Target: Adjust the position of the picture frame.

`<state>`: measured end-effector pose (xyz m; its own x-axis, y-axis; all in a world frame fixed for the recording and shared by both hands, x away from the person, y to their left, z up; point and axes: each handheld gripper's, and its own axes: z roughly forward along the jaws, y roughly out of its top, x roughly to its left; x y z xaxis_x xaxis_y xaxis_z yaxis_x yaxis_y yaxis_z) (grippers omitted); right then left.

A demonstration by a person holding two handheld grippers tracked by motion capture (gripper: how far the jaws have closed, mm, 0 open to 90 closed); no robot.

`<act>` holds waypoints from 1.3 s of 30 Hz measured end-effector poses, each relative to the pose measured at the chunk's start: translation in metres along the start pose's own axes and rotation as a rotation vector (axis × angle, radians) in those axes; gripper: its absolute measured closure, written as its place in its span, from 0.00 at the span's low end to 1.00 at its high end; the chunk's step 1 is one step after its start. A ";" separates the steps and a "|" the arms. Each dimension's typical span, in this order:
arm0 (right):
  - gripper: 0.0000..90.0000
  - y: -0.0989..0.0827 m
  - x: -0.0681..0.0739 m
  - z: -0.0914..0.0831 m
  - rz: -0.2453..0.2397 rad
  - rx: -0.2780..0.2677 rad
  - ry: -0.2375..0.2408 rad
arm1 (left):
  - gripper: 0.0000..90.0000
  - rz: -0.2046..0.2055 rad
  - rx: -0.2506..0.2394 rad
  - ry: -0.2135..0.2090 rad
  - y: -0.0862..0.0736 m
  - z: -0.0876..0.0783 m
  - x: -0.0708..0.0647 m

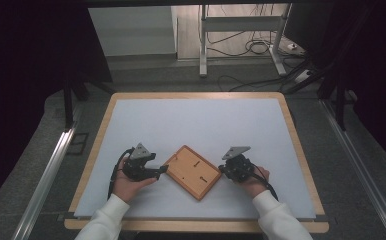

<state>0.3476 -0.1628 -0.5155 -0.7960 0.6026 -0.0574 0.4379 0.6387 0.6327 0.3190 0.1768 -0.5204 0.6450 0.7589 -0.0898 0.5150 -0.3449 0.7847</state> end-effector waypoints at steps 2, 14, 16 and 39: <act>1.00 0.000 0.006 -0.002 0.001 0.004 0.016 | 0.33 0.001 0.002 0.001 0.000 0.000 0.000; 1.00 -0.002 0.028 -0.005 0.009 0.006 0.027 | 0.33 -0.008 0.002 0.006 -0.001 -0.002 0.004; 1.00 -0.003 0.026 -0.006 0.023 0.004 0.042 | 0.33 -0.007 -0.001 0.006 -0.001 -0.002 0.004; 1.00 -0.007 0.033 -0.012 0.013 -0.012 0.059 | 0.34 -0.005 0.000 0.011 -0.001 -0.002 0.003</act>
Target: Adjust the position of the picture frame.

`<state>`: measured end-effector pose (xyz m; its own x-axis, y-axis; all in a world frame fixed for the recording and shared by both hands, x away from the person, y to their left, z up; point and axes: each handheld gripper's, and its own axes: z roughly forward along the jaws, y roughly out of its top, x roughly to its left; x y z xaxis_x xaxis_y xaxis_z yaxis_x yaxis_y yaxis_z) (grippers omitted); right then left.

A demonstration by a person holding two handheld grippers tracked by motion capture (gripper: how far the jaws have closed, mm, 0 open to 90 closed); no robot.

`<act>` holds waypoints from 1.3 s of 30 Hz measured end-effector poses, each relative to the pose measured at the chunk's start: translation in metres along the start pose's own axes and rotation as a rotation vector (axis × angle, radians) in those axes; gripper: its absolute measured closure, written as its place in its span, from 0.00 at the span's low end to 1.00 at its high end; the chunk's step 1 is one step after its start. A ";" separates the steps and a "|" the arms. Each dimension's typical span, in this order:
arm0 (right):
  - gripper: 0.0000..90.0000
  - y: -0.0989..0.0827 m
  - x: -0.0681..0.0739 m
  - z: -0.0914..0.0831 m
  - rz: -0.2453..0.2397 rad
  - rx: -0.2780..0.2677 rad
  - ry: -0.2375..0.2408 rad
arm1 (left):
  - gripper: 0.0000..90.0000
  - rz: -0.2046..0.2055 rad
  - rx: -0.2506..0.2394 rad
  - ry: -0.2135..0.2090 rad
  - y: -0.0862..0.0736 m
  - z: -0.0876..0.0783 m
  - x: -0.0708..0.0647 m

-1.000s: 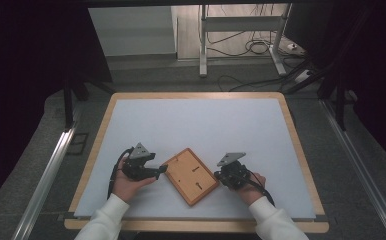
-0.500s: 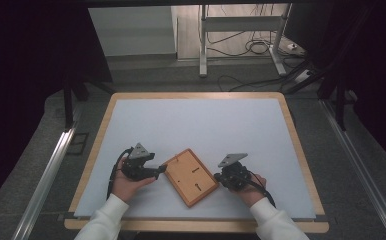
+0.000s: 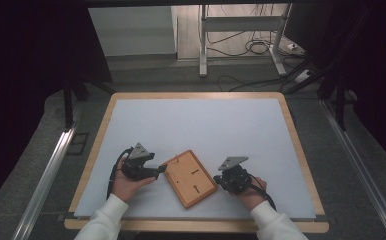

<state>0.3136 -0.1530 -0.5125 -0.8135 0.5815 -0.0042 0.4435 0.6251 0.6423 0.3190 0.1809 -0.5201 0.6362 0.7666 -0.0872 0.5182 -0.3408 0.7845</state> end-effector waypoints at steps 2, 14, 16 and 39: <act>1.00 -0.001 -0.005 -0.005 0.010 -0.027 -0.004 | 0.34 -0.004 -0.003 -0.006 0.000 -0.001 0.000; 0.67 -0.038 -0.045 -0.044 0.159 -0.142 -0.096 | 0.42 0.016 0.005 -0.005 0.000 -0.007 -0.002; 0.58 -0.044 -0.048 -0.047 0.178 -0.155 -0.122 | 0.55 0.021 0.001 -0.003 -0.001 -0.011 -0.003; 0.42 -0.058 -0.055 -0.051 0.205 -0.146 -0.181 | 1.00 0.072 0.162 -0.032 -0.013 -0.005 -0.012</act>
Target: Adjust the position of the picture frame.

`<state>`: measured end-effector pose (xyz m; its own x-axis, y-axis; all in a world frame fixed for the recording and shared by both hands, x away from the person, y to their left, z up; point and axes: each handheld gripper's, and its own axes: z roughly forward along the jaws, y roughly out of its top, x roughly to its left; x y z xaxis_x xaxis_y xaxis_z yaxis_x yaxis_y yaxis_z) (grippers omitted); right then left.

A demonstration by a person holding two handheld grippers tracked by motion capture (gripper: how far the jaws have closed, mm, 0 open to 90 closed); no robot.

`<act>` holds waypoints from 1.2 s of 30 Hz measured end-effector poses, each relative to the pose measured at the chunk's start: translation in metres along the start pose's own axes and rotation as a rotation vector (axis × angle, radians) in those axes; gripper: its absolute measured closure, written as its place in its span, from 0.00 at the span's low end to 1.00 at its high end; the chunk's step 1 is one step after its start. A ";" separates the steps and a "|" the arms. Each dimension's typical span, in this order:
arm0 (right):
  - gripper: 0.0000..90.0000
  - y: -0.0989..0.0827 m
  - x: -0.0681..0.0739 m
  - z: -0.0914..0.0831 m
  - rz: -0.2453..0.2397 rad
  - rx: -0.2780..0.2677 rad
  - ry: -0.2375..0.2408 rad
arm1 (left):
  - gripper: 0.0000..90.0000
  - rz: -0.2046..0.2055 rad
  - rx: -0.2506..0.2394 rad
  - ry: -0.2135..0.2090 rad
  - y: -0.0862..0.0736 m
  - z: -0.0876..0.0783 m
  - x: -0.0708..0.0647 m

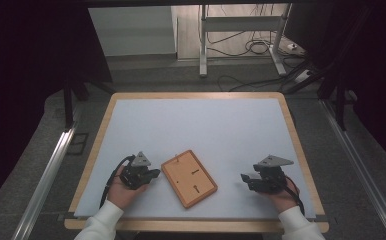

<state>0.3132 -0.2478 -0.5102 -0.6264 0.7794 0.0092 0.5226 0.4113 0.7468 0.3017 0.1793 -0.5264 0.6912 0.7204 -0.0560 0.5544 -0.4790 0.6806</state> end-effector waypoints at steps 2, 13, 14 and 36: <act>0.42 0.000 0.000 0.000 -0.002 0.000 -0.002 | 1.00 0.002 0.005 0.001 0.001 0.002 0.000; 0.41 0.000 -0.002 -0.002 -0.003 -0.006 -0.022 | 1.00 0.010 0.031 0.013 0.004 0.012 0.000; 0.41 0.000 -0.002 -0.002 -0.006 -0.007 -0.023 | 1.00 0.010 0.034 0.015 0.005 0.012 0.000; 0.40 0.001 -0.002 -0.001 -0.023 -0.006 -0.034 | 1.00 -0.009 0.021 0.025 0.025 0.033 0.013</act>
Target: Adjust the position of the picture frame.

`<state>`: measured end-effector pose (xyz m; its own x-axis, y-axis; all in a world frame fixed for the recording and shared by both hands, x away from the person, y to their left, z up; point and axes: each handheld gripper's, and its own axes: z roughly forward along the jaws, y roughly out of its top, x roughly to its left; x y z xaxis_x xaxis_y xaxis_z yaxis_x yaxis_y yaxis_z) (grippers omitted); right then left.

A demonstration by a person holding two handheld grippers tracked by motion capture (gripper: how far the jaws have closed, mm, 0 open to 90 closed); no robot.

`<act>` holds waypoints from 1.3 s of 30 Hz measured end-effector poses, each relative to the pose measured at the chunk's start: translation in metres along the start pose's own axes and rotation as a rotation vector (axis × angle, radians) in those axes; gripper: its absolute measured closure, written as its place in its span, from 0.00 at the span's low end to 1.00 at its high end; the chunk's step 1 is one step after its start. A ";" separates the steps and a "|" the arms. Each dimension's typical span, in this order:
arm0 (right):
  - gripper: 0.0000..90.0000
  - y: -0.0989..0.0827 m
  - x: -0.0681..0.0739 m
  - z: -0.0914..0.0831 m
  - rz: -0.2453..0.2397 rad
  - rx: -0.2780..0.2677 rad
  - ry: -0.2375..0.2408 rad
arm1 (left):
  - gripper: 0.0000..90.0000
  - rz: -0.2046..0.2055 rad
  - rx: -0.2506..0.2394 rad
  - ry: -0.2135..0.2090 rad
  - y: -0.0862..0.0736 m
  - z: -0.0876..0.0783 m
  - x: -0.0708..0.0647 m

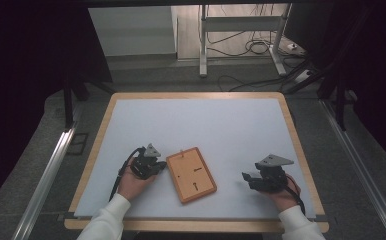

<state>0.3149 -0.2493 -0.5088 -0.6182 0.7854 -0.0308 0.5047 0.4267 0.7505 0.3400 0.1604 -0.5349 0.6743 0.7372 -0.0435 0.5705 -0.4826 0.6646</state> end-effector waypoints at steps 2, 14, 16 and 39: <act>0.40 0.000 0.000 0.000 0.001 -0.001 0.001 | 1.00 -0.006 -0.003 -0.004 0.003 0.003 0.002; 0.40 -0.002 -0.002 0.000 -0.002 0.006 -0.006 | 1.00 -0.006 -0.005 -0.006 0.021 0.018 0.007; 0.40 -0.002 -0.002 0.000 -0.003 0.007 -0.007 | 1.00 -0.001 -0.004 -0.001 0.025 0.020 0.007; 0.39 -0.006 0.001 0.000 -0.020 0.014 -0.010 | 1.00 -0.019 -0.032 -0.023 0.046 0.038 0.010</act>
<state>0.3117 -0.2510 -0.5133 -0.6221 0.7812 -0.0521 0.5006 0.4481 0.7407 0.3908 0.1277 -0.5337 0.6743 0.7348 -0.0735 0.5682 -0.4527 0.6872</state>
